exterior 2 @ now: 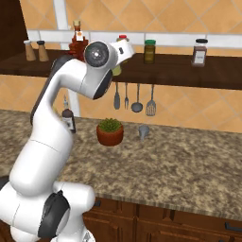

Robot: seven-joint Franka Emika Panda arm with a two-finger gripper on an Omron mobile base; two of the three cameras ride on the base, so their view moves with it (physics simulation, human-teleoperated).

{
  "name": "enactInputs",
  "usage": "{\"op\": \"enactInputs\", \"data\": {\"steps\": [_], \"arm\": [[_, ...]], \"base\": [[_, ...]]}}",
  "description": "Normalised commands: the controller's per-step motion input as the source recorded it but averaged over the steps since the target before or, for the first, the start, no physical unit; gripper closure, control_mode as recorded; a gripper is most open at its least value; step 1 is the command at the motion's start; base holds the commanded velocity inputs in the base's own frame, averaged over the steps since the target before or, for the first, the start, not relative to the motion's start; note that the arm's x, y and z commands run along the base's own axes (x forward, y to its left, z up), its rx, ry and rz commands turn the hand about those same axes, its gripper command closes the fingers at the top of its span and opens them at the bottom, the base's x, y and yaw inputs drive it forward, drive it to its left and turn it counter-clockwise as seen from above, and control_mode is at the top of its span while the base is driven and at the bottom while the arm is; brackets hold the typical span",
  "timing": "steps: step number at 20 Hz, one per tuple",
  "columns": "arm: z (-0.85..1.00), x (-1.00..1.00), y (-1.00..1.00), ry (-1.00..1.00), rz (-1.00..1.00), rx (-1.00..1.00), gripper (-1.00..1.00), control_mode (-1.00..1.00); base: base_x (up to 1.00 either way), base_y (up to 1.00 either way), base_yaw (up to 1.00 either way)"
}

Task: Put the shaker and condiment bottle from the counter next to their counterparts in the cabinet.

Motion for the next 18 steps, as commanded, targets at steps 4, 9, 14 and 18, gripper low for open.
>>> {"op": "enactInputs", "data": {"steps": [4, 9, 14, 18], "arm": [[0.00, 0.18, -0.26, 0.08, 0.00, 0.00, 1.00, -1.00], [0.00, 0.04, 0.00, 0.08, 0.05, 0.03, 1.00, -1.00], [0.00, 0.03, 0.05, 0.09, 0.16, 0.12, 1.00, -1.00], [-0.15, 0.23, -0.03, 0.07, 0.05, 0.07, 1.00, -1.00]], "base": [[0.00, 0.00, 0.00], [0.00, 0.00, 0.00], [0.00, 0.00, 0.00], [0.00, 0.00, 0.00]]}}
